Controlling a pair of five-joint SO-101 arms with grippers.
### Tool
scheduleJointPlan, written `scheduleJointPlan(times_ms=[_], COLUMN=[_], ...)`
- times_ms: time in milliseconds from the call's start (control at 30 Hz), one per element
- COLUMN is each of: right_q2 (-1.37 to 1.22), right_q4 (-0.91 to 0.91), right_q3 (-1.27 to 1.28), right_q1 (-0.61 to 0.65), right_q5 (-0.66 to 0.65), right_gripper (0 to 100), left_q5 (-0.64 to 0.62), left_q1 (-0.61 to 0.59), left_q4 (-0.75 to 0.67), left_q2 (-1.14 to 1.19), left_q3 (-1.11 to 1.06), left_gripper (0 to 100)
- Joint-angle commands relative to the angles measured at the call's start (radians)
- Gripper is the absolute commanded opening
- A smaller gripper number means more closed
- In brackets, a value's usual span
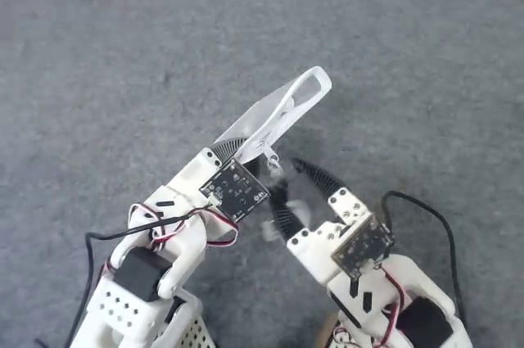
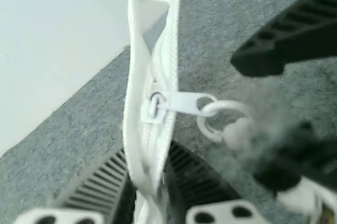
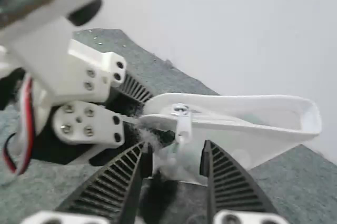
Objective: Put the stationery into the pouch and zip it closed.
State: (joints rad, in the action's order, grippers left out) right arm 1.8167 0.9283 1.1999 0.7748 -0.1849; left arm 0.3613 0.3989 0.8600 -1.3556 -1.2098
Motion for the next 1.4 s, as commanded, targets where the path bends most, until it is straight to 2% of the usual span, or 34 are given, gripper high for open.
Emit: scheduleJointPlan(times_ms=[0,167,333,567,933,1000,1133,1267,1367], right_q2=[-0.010,-0.012,-0.012,-0.022,-0.274,-0.275,-0.274,-0.274,-0.274], right_q4=[-0.002,-0.074,-0.217,-0.223,-0.288,-0.292,-0.294,-0.294,-0.306], right_q3=[-0.051,0.008,0.089,0.098,0.048,0.046,0.023,-0.002,-0.012], right_q1=[0.033,0.022,-0.073,-0.071,-0.077,-0.077,-0.093,-0.160,-0.211], right_q5=[0.014,0.008,0.012,0.014,0.014,0.014,0.011,0.018,0.080], right_gripper=[14.1,14.1,13.7,13.6,13.6,11.5,0.6,0.6,0.6], left_q5=[-0.015,-0.015,-0.044,-0.046,-0.048,-0.048,-0.048,-0.048,-0.048], left_q1=[-0.020,-0.020,-0.020,-0.020,-0.020,-0.020,-0.020,-0.020,-0.020], left_q4=[-0.009,-0.009,-0.009,-0.009,-0.009,-0.009,-0.008,-0.008,-0.008], left_q2=[0.006,0.006,0.006,0.006,0.006,0.006,0.006,0.006,0.006], left_q3=[0.001,0.001,0.001,0.001,0.001,0.001,0.001,0.001,0.001], left_gripper=[1,1,1,1,1,1,1,1,1])
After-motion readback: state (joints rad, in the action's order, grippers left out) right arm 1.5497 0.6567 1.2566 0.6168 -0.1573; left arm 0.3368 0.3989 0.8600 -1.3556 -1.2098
